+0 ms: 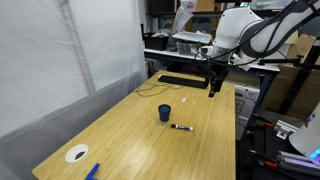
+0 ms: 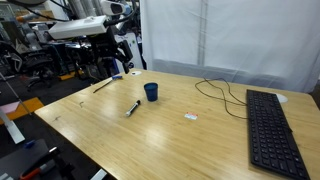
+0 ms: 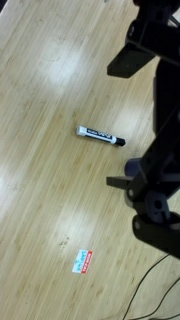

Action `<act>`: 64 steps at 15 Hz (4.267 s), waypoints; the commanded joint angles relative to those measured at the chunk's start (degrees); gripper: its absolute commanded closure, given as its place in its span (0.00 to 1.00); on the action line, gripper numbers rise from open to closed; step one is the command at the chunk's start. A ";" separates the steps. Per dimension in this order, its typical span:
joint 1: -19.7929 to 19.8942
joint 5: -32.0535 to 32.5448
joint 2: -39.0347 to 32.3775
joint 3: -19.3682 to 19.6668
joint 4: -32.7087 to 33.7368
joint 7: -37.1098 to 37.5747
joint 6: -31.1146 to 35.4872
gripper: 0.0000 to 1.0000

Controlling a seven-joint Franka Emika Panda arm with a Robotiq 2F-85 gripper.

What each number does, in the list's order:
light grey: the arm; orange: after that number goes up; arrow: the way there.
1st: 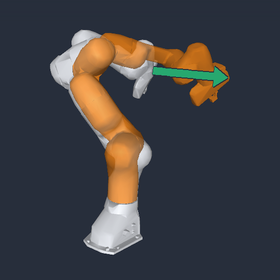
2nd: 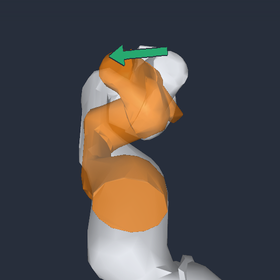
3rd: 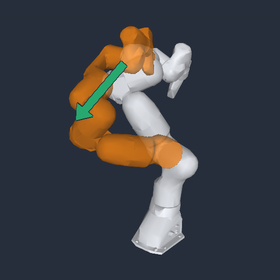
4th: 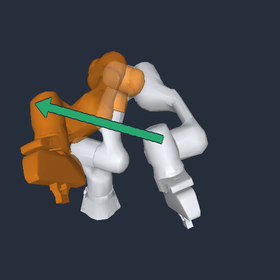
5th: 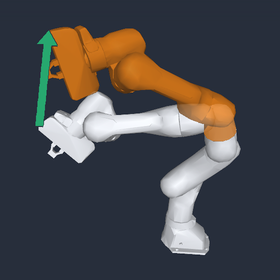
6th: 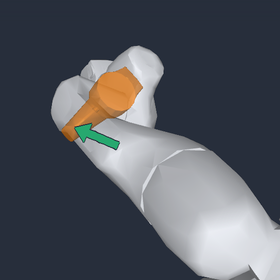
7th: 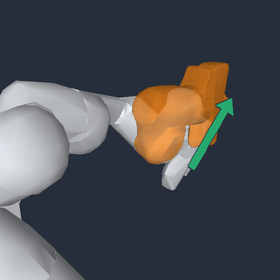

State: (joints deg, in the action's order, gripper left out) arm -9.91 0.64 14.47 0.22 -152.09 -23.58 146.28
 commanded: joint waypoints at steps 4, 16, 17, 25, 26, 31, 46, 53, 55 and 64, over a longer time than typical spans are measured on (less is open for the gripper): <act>0.38 -0.16 0.28 -0.39 0.02 -0.08 -0.11 0.00; -1.24 -7.38 -18.44 -6.47 2.68 11.41 18.72 0.00; -0.84 -7.77 -20.40 -6.86 3.88 11.34 19.03 0.00; 6.96 -12.18 -33.21 -12.73 13.61 7.54 19.18 0.00; 7.32 -11.26 -34.13 -12.97 14.49 7.85 19.42 0.00; 8.10 -9.06 -38.76 -14.20 19.24 8.13 18.89 0.00; 6.62 0.45 -46.62 -12.09 25.09 9.61 17.90 0.00; 2.49 4.03 -48.12 -7.94 26.66 12.68 17.41 0.00; 0.72 5.77 -49.22 -6.08 27.96 14.30 17.28 0.00; -1.09 7.20 -52.09 -4.01 32.11 17.51 16.98 0.47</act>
State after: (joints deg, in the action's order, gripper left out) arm -10.71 7.13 -36.70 -4.31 -121.38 -7.61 163.65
